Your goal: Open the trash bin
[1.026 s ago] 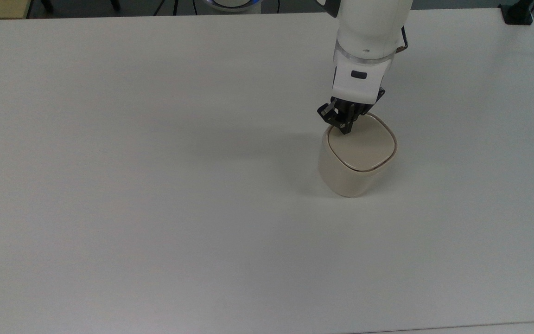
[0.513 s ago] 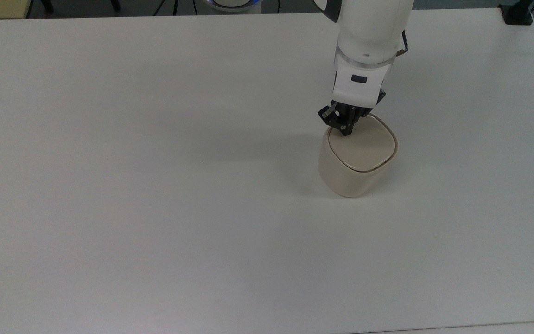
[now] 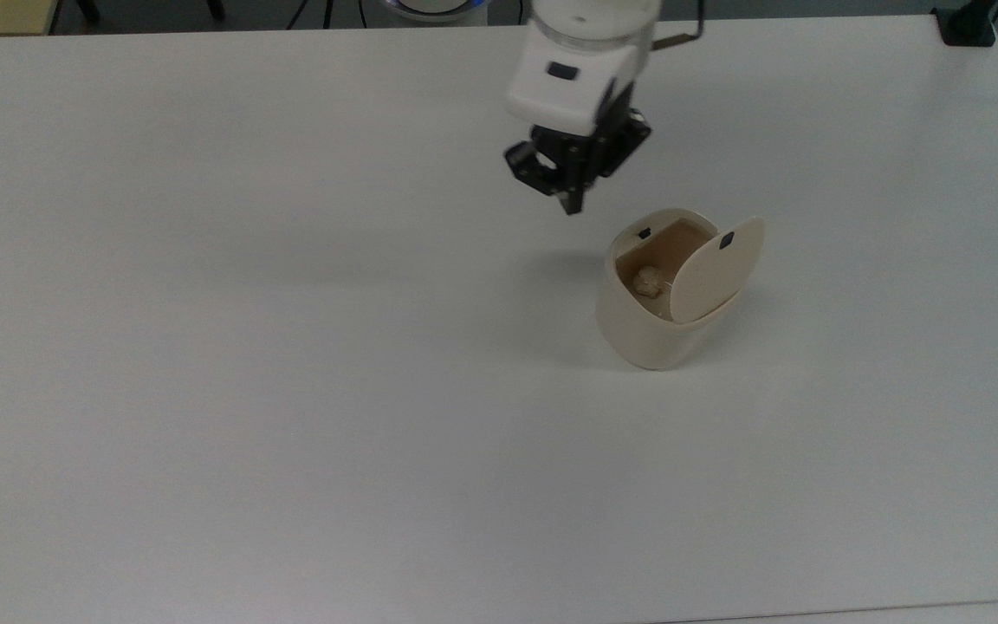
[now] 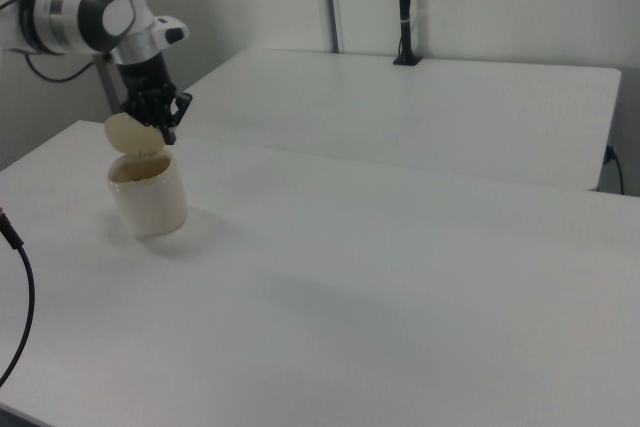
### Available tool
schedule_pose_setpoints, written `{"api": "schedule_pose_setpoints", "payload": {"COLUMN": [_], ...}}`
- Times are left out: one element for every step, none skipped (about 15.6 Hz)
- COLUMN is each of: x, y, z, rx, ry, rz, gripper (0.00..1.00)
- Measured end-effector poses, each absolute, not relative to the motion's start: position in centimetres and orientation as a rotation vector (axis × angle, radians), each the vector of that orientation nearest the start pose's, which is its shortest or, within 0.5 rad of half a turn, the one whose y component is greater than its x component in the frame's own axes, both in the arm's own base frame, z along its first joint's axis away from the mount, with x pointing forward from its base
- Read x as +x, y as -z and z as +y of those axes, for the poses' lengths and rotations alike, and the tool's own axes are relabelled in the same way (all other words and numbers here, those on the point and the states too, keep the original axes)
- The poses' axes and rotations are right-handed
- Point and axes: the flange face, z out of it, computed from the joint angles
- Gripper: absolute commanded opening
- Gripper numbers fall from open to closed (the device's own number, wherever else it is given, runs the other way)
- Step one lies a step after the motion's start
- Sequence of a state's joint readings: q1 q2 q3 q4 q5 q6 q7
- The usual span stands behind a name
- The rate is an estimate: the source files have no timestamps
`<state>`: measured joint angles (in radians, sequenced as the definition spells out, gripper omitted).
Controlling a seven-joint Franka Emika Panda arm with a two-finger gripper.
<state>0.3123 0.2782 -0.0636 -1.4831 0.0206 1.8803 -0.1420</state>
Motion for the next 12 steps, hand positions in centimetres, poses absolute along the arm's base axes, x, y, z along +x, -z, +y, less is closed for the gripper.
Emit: {"api": "schedule_pose_setpoints", "payload": {"x": [63.5, 63.2, 62.9, 62.5, 62.2, 61.7, 61.1, 60.5, 59.9, 59.3, 58.8, 58.3], "y": [-53.7, -54.7, -55.6, -56.4, -57.1, -57.8, -58.5, -59.1, -59.8, -60.5, -61.0, -61.5], "z": [14.4, 12.2, 10.3, 8.5, 7.0, 5.7, 4.6, 3.7, 2.7, 1.9, 1.1, 0.6], "rx": [-3.081, -3.091, -3.1, -3.108, -3.117, -3.134, -3.155, -3.168, -3.176, -3.179, -3.18, -3.18], "ry": [0.161, 0.14, 0.129, 0.122, 0.111, 0.094, 0.073, 0.054, 0.038, 0.024, 0.013, 0.005], "rz": [-0.552, -0.501, -0.452, -0.407, -0.373, -0.348, -0.323, -0.298, -0.273, -0.249, -0.229, -0.212], "gripper": [0.05, 0.07, 0.07, 0.07, 0.07, 0.07, 0.11, 0.14, 0.22, 0.31, 0.47, 0.62]}}
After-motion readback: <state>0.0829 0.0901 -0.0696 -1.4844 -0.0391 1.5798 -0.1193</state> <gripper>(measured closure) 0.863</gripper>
